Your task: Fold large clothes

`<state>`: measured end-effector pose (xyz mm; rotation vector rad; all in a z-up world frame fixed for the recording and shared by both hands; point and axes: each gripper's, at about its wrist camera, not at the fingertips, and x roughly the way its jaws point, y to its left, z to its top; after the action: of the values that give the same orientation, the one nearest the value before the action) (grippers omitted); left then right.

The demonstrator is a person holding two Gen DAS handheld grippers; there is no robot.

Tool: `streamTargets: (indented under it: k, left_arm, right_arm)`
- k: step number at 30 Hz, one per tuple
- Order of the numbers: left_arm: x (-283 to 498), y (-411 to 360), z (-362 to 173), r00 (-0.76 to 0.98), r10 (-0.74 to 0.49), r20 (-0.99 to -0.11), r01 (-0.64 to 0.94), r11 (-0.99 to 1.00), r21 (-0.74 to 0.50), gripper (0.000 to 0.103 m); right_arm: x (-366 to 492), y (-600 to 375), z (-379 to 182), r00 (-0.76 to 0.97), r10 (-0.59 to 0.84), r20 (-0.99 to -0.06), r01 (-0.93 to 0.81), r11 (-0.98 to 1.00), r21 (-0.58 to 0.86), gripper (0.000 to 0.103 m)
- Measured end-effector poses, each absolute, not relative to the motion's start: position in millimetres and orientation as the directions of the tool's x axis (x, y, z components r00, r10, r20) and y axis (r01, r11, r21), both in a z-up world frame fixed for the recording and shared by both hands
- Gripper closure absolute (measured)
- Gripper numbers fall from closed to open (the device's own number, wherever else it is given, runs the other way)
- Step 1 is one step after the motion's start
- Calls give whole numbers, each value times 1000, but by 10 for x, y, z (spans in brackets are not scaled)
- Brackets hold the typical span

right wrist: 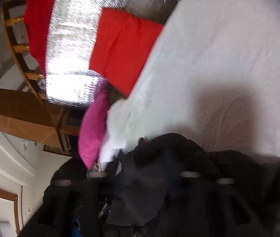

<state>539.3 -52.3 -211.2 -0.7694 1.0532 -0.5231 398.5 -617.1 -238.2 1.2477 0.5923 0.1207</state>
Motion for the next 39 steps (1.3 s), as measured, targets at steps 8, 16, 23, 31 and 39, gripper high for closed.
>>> streamTargets:
  k: [8,16,23,31,39]
  left_arm:
    - [5047,-472,-1605,518,-564,-643,121,792,-598,26]
    - [5099,-1041,-1892,423,-376,-824,196,926,-322,26]
    - [5063,-1362,-2176,440,-172,-881,235,969,-72,27]
    - [5075,-1398,-2230,486,-87,-869,212,977,21,71]
    - [5086,-984,-1842,581,-195,-790,159,979,-125,83]
  right_arm:
    - [3825,-5892,-1642,801,222,-555,266,699,664,18]
    - [4342,-5149,-1814,621,193,-760,234,880,414,32]
    - [4560,-4863,-2264,522,43,-852,225,956,186,29]
    - [4585,-4807,-2240,535,-9,-845,196,974,114,82]
    - [4432,-5098,-1885,669,-8,-744,254,942,218,88]
